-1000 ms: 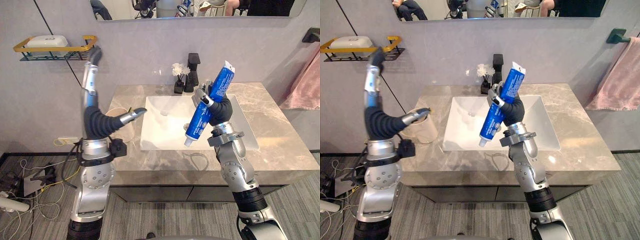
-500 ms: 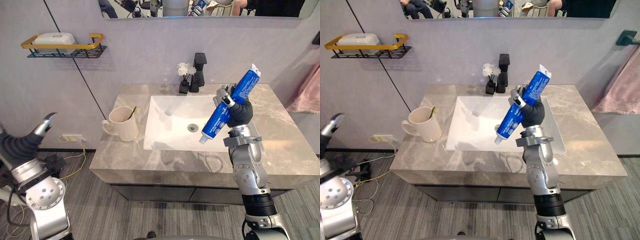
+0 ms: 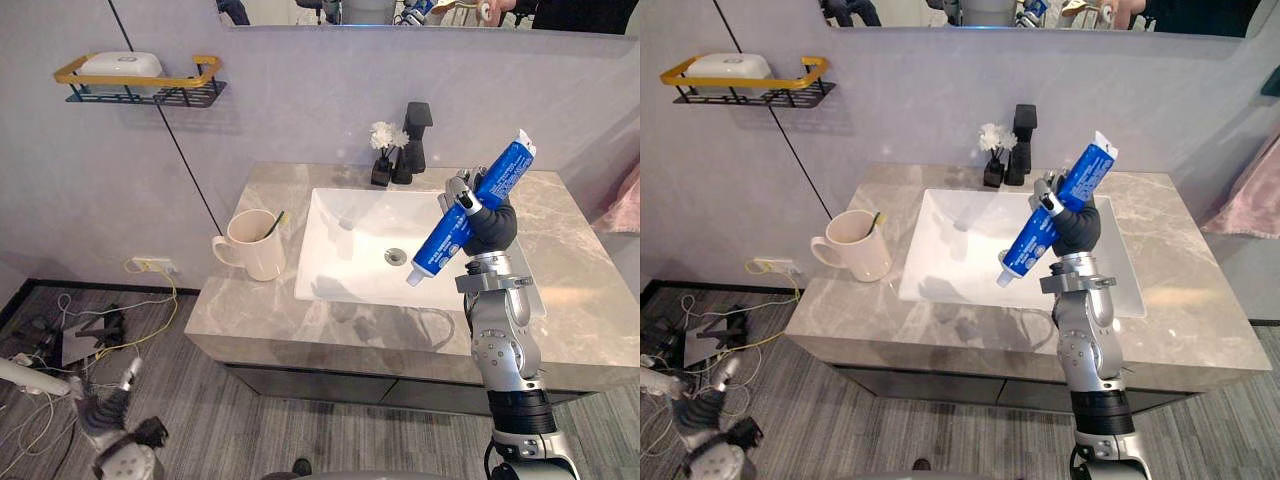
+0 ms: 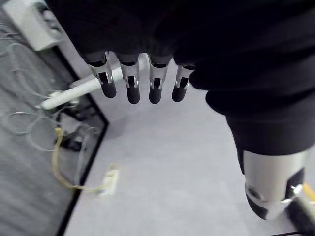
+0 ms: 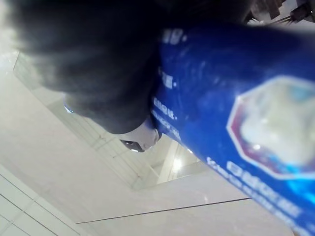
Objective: Organize washtable
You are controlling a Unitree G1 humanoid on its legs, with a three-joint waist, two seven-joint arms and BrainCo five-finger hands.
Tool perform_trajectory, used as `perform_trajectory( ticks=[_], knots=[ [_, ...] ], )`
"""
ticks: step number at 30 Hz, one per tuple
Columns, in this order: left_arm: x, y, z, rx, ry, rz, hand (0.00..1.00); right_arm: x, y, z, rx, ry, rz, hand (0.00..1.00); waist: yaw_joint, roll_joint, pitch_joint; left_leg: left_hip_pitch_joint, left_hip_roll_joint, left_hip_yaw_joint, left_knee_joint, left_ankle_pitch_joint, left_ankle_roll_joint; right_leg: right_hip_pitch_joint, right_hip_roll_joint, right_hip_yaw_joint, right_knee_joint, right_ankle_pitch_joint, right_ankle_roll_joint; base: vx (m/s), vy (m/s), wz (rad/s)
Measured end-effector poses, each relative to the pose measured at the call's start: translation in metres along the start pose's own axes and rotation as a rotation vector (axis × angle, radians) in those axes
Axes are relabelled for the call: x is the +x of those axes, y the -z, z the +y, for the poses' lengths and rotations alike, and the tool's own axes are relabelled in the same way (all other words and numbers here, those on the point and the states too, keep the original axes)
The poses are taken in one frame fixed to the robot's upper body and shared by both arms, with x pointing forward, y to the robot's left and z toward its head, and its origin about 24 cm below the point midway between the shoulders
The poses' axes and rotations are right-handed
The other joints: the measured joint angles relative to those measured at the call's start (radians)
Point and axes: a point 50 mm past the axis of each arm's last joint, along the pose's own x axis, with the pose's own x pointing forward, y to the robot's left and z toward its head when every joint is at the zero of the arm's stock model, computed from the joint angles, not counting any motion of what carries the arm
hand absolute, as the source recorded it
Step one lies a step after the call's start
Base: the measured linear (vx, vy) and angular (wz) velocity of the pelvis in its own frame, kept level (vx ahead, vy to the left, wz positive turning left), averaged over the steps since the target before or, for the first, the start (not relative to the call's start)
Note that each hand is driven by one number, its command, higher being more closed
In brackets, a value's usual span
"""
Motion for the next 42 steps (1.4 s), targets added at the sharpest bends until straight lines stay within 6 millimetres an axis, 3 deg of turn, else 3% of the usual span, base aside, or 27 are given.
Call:
perform_trajectory(
  ticks=[2,10,22,27,29,33,42],
  knots=[
    [-0.007,0.021,-0.016,0.037,0.092,0.097,0.00,0.000,0.002,0.002,0.012,-0.002,0.001,1.00,0.000,-0.001,0.001,0.000,0.000,-0.001,0.000,0.000,0.000,0.000,0.000,-0.001,0.000,-0.001,0.001,0.00,0.000,0.00],
    [-0.025,0.056,-0.047,0.162,0.322,0.237,0.00,0.000,0.006,0.008,0.016,-0.018,0.001,1.00,-0.001,-0.005,0.003,-0.005,0.000,-0.015,0.008,0.000,0.000,0.002,0.000,-0.005,0.000,-0.001,0.001,-0.01,-0.002,0.02],
    [-0.022,0.050,-0.064,0.295,0.475,0.186,0.00,0.006,0.005,0.014,-0.037,-0.024,-0.012,1.00,0.002,-0.007,0.004,-0.020,0.002,-0.029,0.024,0.000,0.000,0.004,0.003,-0.019,0.000,-0.001,0.001,-0.03,-0.006,0.03],
    [-0.022,0.048,-0.067,0.298,0.500,0.174,0.00,0.028,-0.003,0.038,-0.079,-0.133,-0.069,1.00,0.007,-0.014,0.009,-0.026,0.002,-0.038,0.024,0.000,0.000,0.004,0.004,-0.027,0.000,-0.002,0.002,-0.01,-0.001,0.05],
    [-0.021,0.044,-0.072,0.291,0.511,0.163,0.00,0.033,-0.014,0.055,-0.095,-0.195,-0.127,1.00,0.027,-0.020,0.018,-0.026,-0.001,-0.042,0.023,0.000,0.000,0.005,0.001,-0.030,0.000,-0.003,0.004,0.00,0.010,0.05],
    [-0.021,0.043,-0.075,0.285,0.516,0.157,0.00,0.046,-0.018,0.080,-0.100,-0.269,-0.193,1.00,0.027,-0.036,0.028,-0.025,-0.012,-0.065,0.023,0.000,0.001,0.016,-0.009,-0.059,0.013,-0.017,0.012,0.00,0.012,0.18],
    [-0.020,0.036,-0.084,0.313,0.562,0.118,0.00,0.068,-0.016,0.125,-0.201,-0.393,-0.243,1.00,0.068,-0.055,0.038,-0.034,-0.022,-0.088,0.023,0.000,0.002,0.015,-0.021,-0.083,0.029,-0.031,0.018,0.01,0.012,0.11]
  ],
)
